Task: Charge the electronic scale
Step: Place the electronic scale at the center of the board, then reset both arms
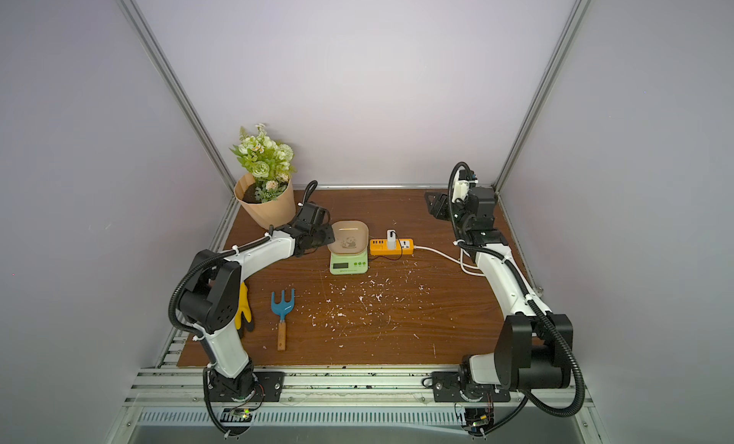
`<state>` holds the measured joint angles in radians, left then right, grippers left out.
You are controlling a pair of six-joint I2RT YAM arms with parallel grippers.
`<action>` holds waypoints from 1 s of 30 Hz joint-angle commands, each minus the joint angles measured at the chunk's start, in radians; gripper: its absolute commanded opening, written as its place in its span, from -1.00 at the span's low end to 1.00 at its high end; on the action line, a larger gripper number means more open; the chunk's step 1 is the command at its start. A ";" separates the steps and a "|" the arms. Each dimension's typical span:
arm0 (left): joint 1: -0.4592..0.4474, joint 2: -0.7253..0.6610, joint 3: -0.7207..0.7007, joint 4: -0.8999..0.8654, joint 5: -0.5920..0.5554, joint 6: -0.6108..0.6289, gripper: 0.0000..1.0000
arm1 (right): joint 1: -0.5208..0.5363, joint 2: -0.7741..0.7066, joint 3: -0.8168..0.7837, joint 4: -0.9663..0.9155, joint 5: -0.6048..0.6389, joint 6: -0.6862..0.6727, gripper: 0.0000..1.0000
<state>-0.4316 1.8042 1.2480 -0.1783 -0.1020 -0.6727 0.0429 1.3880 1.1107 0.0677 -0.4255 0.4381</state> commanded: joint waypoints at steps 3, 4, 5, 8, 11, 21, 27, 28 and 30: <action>-0.004 -0.118 0.025 0.020 -0.130 0.121 0.30 | -0.009 -0.080 -0.003 -0.019 0.090 -0.041 0.18; -0.002 -0.142 0.015 0.040 -0.155 0.158 0.43 | -0.009 -0.095 -0.015 -0.019 0.116 -0.050 0.18; 0.000 -0.170 -0.001 0.067 -0.181 0.192 0.60 | -0.010 -0.112 -0.033 -0.018 0.165 -0.058 0.20; 0.035 -0.264 -0.091 0.181 -0.221 0.259 0.80 | -0.011 -0.169 -0.109 0.004 0.311 -0.077 0.29; 0.080 -0.352 -0.219 0.313 -0.274 0.293 0.91 | -0.011 -0.222 -0.214 0.057 0.480 -0.079 0.42; 0.122 -0.479 -0.512 0.590 -0.617 0.432 1.00 | -0.033 -0.248 -0.405 0.156 0.779 -0.052 0.84; 0.138 -0.516 -0.712 0.811 -0.716 0.541 0.98 | -0.051 -0.223 -0.521 0.240 0.843 -0.095 0.98; 0.143 -0.528 -0.755 0.848 -0.707 0.557 0.98 | -0.050 -0.226 -0.541 0.256 0.846 -0.104 0.98; 0.163 -0.554 -0.819 0.894 -0.673 0.573 0.98 | -0.051 -0.243 -0.585 0.303 0.850 -0.120 0.98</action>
<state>-0.2947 1.2846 0.4873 0.5694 -0.7418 -0.1566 -0.0044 1.1648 0.5545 0.2649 0.3653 0.3576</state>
